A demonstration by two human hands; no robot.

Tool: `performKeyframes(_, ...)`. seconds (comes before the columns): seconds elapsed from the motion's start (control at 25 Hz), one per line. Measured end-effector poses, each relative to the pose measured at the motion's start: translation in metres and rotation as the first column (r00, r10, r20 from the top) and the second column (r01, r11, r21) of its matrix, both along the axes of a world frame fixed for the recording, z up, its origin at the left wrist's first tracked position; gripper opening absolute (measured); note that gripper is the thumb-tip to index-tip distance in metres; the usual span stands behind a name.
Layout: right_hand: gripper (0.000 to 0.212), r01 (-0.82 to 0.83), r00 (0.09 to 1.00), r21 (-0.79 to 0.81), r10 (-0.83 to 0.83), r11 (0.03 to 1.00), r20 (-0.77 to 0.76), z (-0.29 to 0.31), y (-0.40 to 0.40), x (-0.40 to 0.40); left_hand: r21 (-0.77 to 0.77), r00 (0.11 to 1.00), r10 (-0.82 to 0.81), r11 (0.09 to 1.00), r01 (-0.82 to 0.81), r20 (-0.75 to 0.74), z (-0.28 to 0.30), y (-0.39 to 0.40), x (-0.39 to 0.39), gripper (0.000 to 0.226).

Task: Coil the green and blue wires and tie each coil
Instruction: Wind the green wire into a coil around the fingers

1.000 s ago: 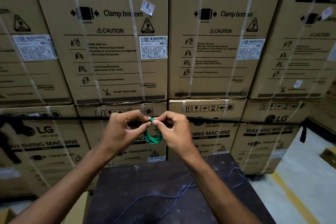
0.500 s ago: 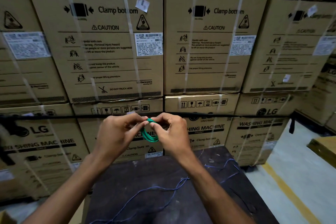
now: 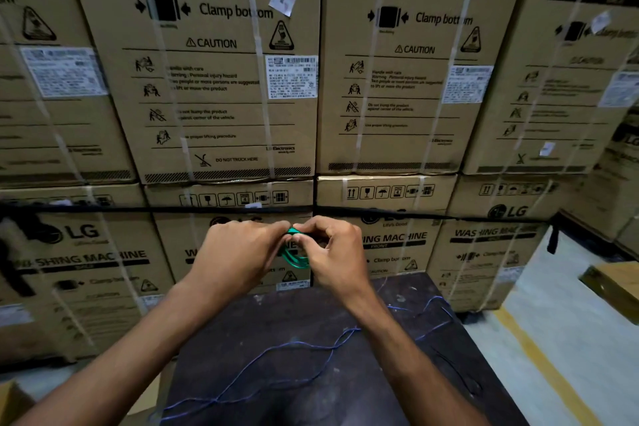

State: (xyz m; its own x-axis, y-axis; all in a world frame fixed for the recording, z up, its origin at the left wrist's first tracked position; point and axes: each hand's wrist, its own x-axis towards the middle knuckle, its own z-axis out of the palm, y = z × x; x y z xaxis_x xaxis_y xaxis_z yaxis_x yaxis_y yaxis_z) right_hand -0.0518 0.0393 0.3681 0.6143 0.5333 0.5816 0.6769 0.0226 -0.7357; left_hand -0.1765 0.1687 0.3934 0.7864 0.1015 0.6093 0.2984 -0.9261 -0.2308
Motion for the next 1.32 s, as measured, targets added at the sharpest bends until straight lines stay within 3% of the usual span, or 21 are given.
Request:
performKeyframes(0.08,0.007,-0.009,1.0,0.014,0.009,1.0,-0.021,-0.001,-0.002,0.001,-0.047,0.994,-0.074,0.996,0.078,0.077,-0.006,0.002,0.0,0.037)
performKeyframes(0.16,0.008,-0.012,0.998,0.012,0.013,1.0,-0.057,-0.004,-0.004,0.003,-0.214,0.978,-0.157,0.959,0.184,0.138,-0.013,0.005,0.003,0.038)
performKeyframes(0.36,0.009,-0.145,0.966,-0.023,0.136,0.989,-0.218,-0.016,-0.015,0.024,-0.608,0.942,-0.252,0.719,0.336,0.221,-0.037,0.004,0.018,0.032)
performKeyframes(0.56,0.008,-0.127,0.944,0.033,0.131,0.991,-0.304,-0.036,-0.024,0.046,-0.73,0.933,-0.192,0.581,0.359,0.305,-0.056,-0.015,0.051,0.023)
performKeyframes(0.64,0.008,-0.123,0.94,0.024,0.124,0.992,-0.318,-0.042,-0.028,0.061,-0.7,0.949,-0.19,0.642,0.313,0.251,-0.06,-0.019,0.064,0.029)
performKeyframes(0.76,0.011,-0.153,0.919,0.018,0.149,0.988,-0.364,-0.049,-0.04,0.09,-0.504,0.99,-0.127,0.852,0.139,0.059,-0.06,-0.03,0.086,0.039)
performKeyframes(0.88,0.01,-0.14,0.905,0.066,0.155,0.988,-0.397,-0.053,-0.049,0.111,-0.494,0.988,-0.111,0.856,0.151,0.109,-0.059,-0.049,0.106,0.034)
performKeyframes(0.96,0.008,-0.117,0.905,0.086,0.141,0.989,-0.402,-0.056,-0.054,0.123,-0.605,0.978,-0.124,0.77,0.201,0.167,-0.064,-0.057,0.119,0.033)
performKeyframes(1.04,0.008,-0.107,0.913,0.091,0.134,0.99,-0.385,-0.06,-0.061,0.136,-0.754,0.974,-0.134,0.617,0.227,0.183,-0.068,-0.065,0.133,0.035)
performKeyframes(1.12,0.007,-0.113,0.923,0.087,0.137,0.99,-0.359,-0.063,-0.068,0.146,-0.913,0.973,-0.142,0.343,0.223,0.184,-0.064,-0.071,0.143,0.03)
performKeyframes(1.2,0.007,-0.135,0.93,0.085,0.156,0.987,-0.333,-0.064,-0.073,0.152,-0.993,0.984,-0.142,0.026,0.117,0.112,-0.051,-0.07,0.146,0.022)
performKeyframes(1.32,0.006,-0.201,0.919,0.107,0.225,0.974,-0.322,-0.064,-0.077,0.155,-0.977,0.962,-0.272,-0.2,-0.076,-0.019,-0.04,-0.058,0.142,0.042)
